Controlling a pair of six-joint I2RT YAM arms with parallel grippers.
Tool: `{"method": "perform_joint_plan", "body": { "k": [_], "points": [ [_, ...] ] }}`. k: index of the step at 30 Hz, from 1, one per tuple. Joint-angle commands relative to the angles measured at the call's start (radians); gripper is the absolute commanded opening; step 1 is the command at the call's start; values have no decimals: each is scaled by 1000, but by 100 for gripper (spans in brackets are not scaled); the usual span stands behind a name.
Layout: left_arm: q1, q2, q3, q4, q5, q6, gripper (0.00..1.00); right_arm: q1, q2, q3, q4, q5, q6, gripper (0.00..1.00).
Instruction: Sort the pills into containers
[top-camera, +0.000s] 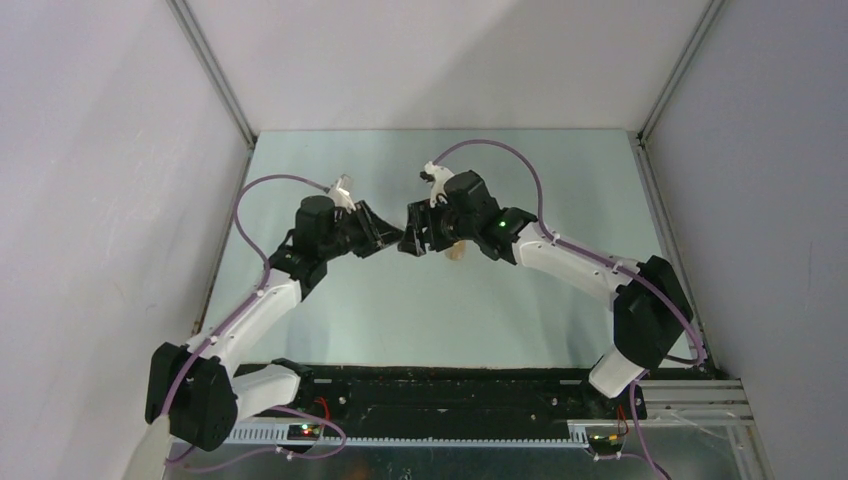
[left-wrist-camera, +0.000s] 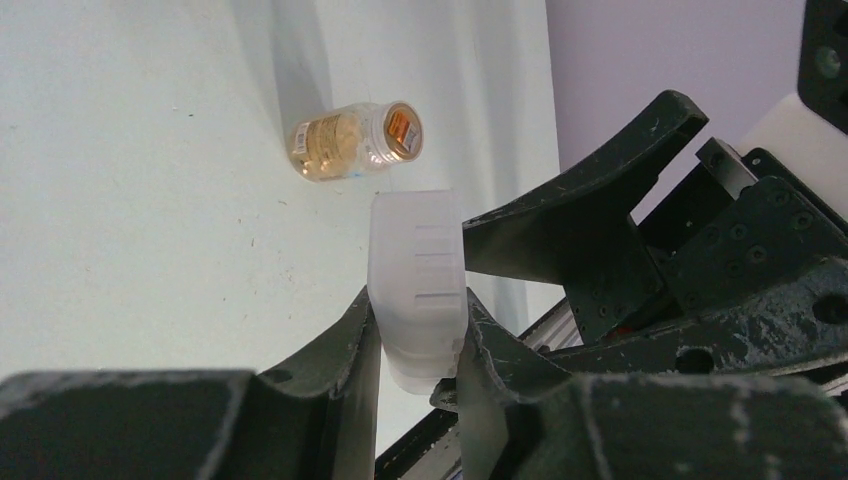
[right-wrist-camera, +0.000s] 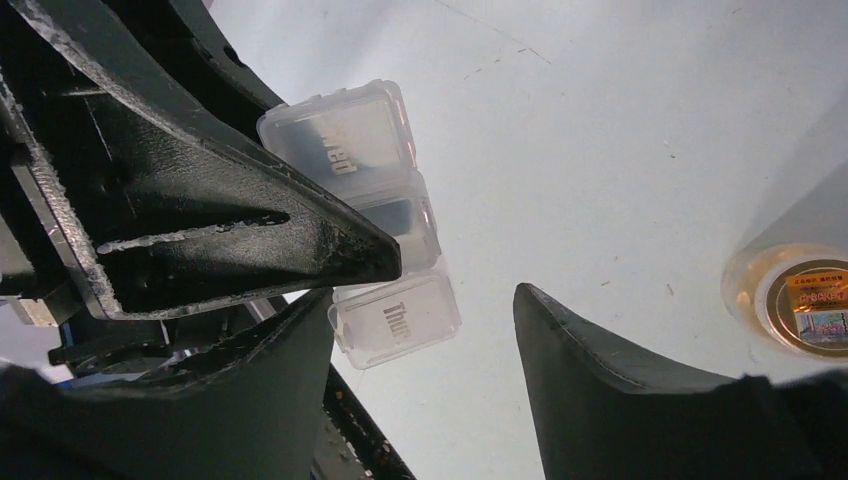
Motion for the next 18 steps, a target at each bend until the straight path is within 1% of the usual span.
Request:
{"method": "perform_joint_plan", "body": {
  "k": [1,4,8,13,17,18],
  "points": [
    [22,-33,41,12,12,15,0,-39,-65,9,-5,7,5,70],
    [32,-44,36,17,17,15,0,-55,-83,-13,-9,26,2,70],
    [42,-53,35,17,24,15,0,-73,-86,-15,-28,49,16,64],
    [48,-64,28,22,29,13,0,-78,-86,-24,-17,47,30,56],
    [50,-69,25,29,35,13,0,-76,-75,-24,0,23,44,46],
    [50,-70,24,31,36,13,0,-78,-75,-24,4,5,46,42]
  ]
}}
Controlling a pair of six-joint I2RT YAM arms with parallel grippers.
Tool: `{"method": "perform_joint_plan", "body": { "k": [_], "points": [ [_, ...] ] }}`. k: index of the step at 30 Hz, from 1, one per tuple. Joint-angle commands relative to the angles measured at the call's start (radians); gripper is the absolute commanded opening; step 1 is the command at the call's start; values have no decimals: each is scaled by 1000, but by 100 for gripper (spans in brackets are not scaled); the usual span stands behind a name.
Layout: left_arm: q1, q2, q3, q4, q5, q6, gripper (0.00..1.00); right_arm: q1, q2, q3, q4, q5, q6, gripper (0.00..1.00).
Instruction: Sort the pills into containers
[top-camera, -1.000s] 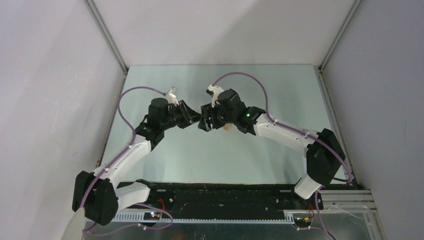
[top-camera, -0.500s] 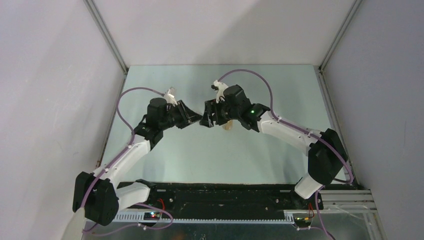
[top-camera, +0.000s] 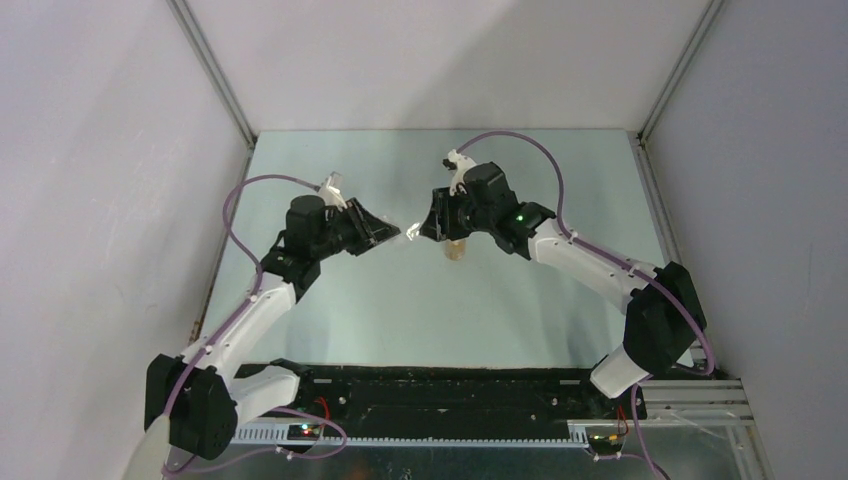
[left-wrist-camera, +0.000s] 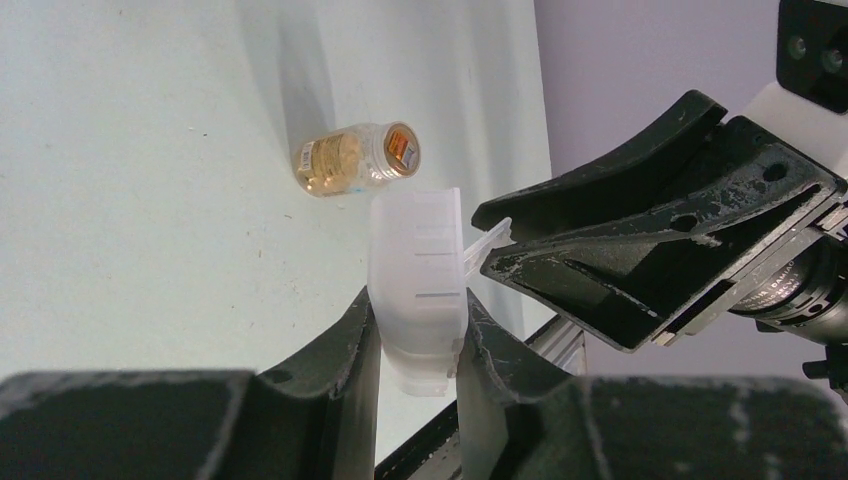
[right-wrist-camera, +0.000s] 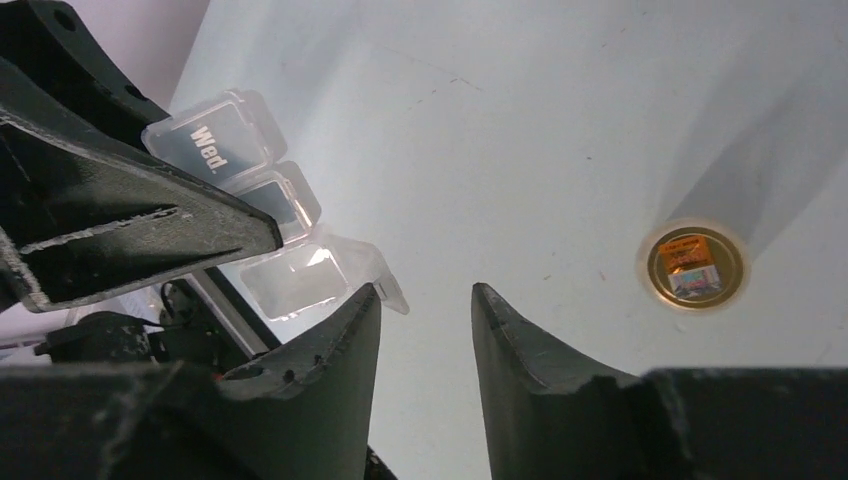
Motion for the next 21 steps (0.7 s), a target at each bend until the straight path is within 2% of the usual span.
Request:
{"method": "perform_joint_plan", "body": {
  "k": [1,4,8,11,18,21],
  "points": [
    [8,-32,23,40,28,11,0,2,-18,1,32,-39,27,40],
    [8,-45,16,50,26,11,0,-10,-25,1,67,-139,54,39],
    [10,-55,11,61,34,9,0,-26,-21,1,119,-239,79,53],
    [9,-60,5,83,44,9,0,-36,-11,1,138,-269,86,55],
    [9,-98,-21,121,44,5,0,-60,5,2,200,-347,125,40],
    [10,-105,-23,129,47,1,0,-59,12,1,219,-369,134,27]
  ]
}}
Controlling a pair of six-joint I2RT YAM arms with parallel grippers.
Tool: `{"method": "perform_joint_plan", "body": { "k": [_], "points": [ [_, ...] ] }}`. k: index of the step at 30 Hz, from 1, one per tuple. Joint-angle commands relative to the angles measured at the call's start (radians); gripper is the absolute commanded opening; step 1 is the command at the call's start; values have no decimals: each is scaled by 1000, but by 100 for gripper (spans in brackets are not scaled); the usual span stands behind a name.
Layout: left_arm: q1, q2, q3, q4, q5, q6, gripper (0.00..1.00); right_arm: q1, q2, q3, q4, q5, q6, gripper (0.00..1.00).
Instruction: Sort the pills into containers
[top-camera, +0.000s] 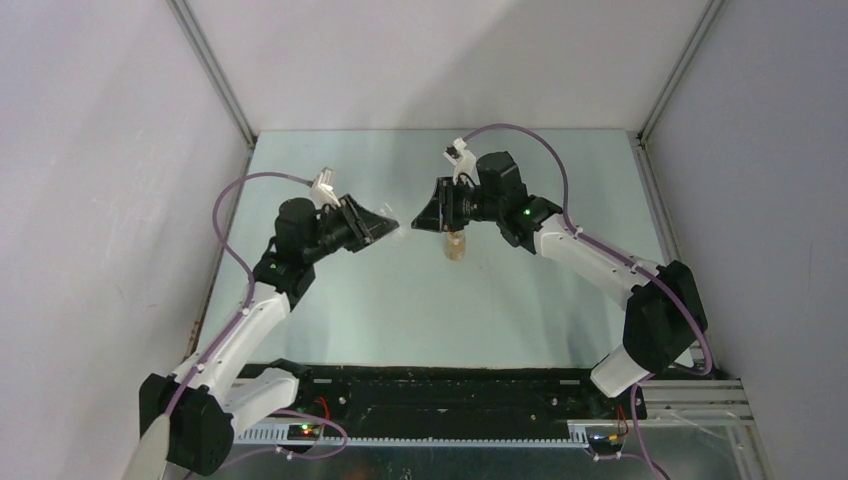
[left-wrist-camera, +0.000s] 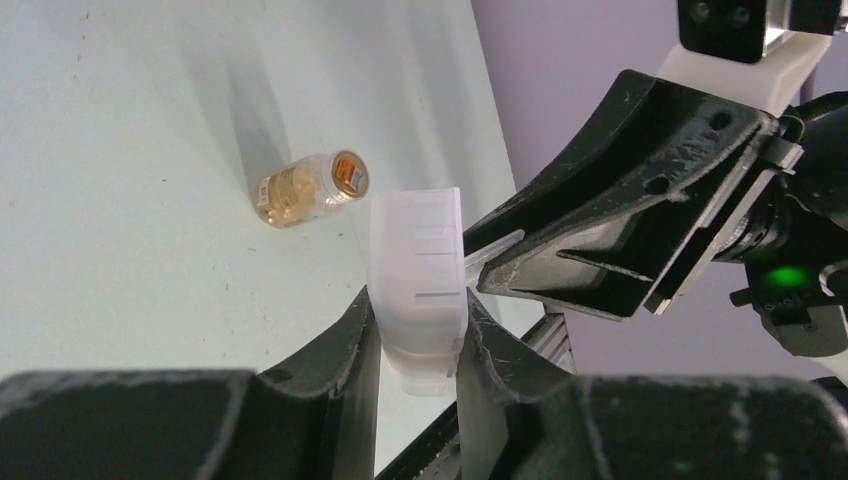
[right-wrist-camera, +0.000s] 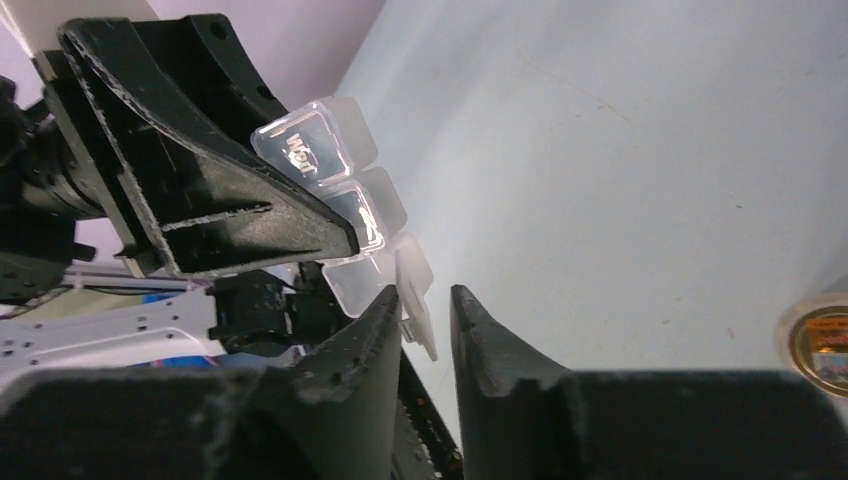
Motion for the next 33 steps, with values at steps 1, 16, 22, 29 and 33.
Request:
{"method": "perform_joint_plan", "body": {
  "k": [1,16,22,29,33],
  "points": [
    [6,-28,-8,66,28,1,1,-4,12,3,76,-65,32,24],
    [20,-145,60,-190,-300,113,99,64,18,3,-140,168,-15,0],
    [23,-235,50,-257,-493,139,99,136,89,2,-251,275,-18,0],
    [24,-263,37,-277,-529,144,100,187,179,-25,-210,312,4,4],
    [26,-254,30,-279,-515,135,99,193,223,-25,-186,346,12,6]
  ]
}}
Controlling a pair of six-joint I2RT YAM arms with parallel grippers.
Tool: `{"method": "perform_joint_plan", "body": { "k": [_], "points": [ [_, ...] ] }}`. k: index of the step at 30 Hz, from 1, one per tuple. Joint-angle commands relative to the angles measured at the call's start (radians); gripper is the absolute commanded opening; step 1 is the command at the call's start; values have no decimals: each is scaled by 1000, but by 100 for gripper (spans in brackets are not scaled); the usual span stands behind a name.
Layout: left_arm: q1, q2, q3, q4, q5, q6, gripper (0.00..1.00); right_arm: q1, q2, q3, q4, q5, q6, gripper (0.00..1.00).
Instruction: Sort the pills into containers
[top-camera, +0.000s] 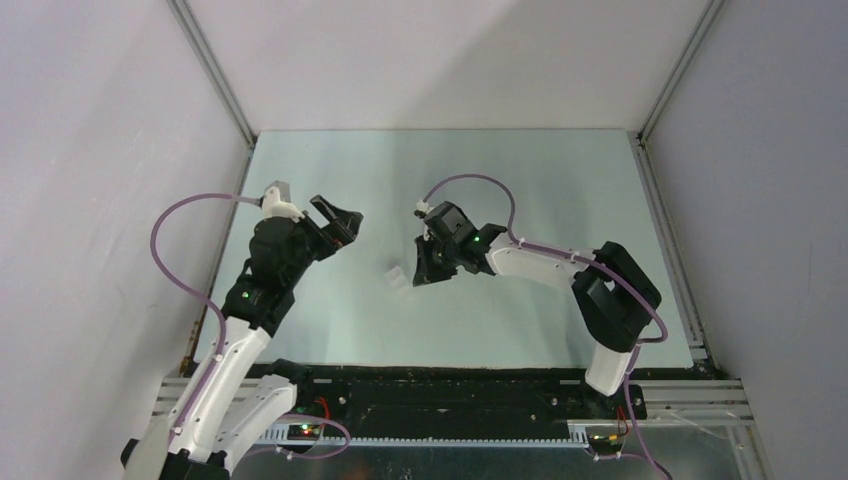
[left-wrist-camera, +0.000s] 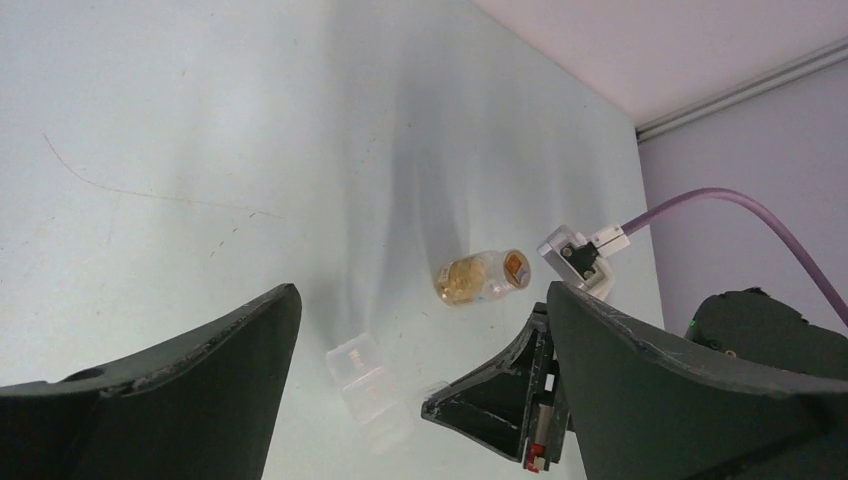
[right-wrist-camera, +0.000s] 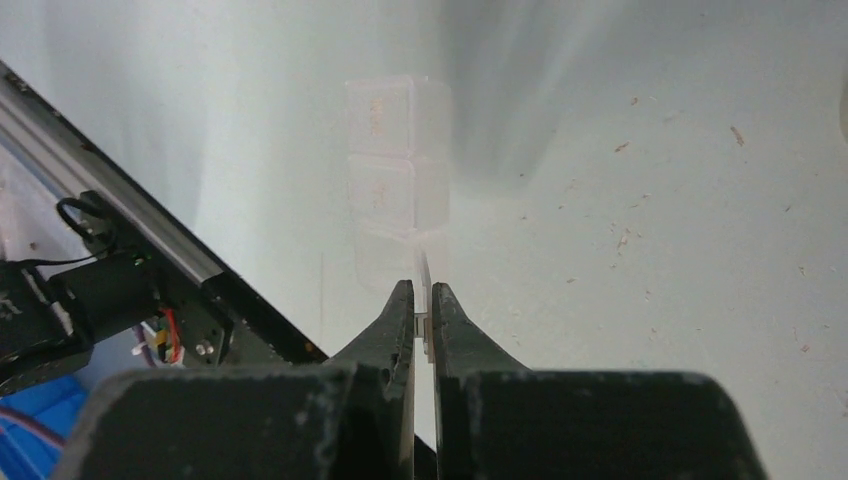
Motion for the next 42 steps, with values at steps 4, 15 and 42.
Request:
{"method": "perform_joint_plan", "body": {
  "k": [4,15,42],
  "points": [
    [6,4,20,5,-5,24,99,2,50,5,52,78,16,11],
    [9,12,29,-6,0,21,99,1,57,45,-35,150,6,30],
    [12,48,41,-14,-24,110,100,-85,64,406,-444,676,17,80]
  ]
}}
